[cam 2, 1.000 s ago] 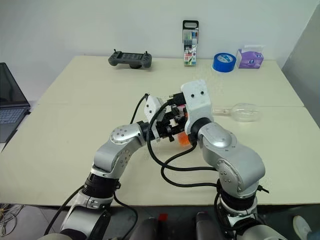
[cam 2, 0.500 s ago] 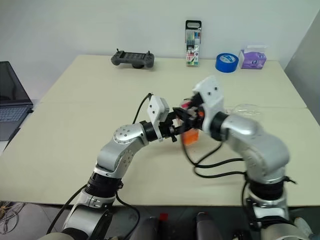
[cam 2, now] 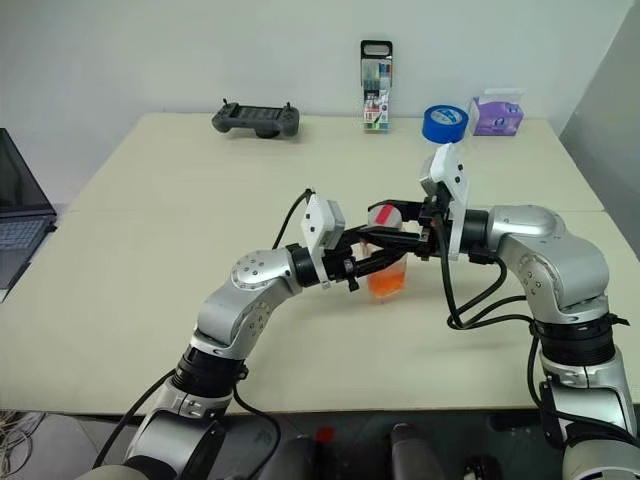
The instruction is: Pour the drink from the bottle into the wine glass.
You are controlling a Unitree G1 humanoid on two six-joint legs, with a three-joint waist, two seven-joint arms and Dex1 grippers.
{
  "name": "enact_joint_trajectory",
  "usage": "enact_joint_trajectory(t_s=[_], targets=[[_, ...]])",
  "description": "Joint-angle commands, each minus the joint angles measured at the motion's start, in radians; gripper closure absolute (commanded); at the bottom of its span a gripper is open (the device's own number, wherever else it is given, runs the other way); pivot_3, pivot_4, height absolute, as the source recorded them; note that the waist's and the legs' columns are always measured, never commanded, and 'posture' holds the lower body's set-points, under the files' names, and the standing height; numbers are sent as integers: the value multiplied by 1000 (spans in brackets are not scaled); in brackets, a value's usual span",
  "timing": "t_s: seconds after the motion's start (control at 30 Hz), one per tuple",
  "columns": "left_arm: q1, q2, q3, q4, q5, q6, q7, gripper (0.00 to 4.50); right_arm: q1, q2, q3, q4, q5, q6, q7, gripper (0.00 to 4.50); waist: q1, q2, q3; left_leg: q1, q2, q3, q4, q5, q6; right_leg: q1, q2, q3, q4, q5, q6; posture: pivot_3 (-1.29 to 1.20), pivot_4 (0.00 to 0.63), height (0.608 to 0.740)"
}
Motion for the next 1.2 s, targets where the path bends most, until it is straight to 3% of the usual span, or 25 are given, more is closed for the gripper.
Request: enact_joint_trajectory(t_s=[0.03,0.1,0.27,0.57,0.7,0.87,1.2], targets=[[-15,4,29,13,8,3,30,2579,-33,32,-25,-108,28,7,-87,823,4,0,0,0,-1,0,0,0,0,0,-1,0,0,0,0,0,150,740],[-19,5,30,21,9,0,30,2584,-25,71,-27,-148,-17,12,-203,148,8,0,0,-1,-2,0,1,0,0,0,-2,0,0,0,1,0,150,740],[-17,6,32,28,11,-4,30,2599,-1,179,-39,-281,-96,168,-541,136,9,0,0,-2,-1,-2,2,0,-1,-1,-5,-1,0,0,1,0,150,740],[-14,-4,29,29,14,-5,26,2599,60,383,35,-528,-163,460,-884,136,7,0,0,-3,-1,-3,1,1,-1,-2,-6,-1,0,0,1,0,150,740],[-15,-4,29,36,16,-10,19,2599,77,476,51,-556,-260,483,-1028,136,7,0,0,-2,-1,-3,1,1,-2,-2,-6,-1,1,0,1,0,150,740],[-25,-5,31,49,19,-15,15,2599,86,532,45,-571,-314,488,-1089,136,6,1,0,-2,-2,-2,1,2,-3,-2,-5,-1,0,0,1,0,150,740],[-23,-4,34,55,25,-21,9,2599,95,561,63,-585,-321,564,-1075,136,5,1,0,-2,-2,-3,0,2,-2,-2,-5,-2,0,0,1,0,150,740]])
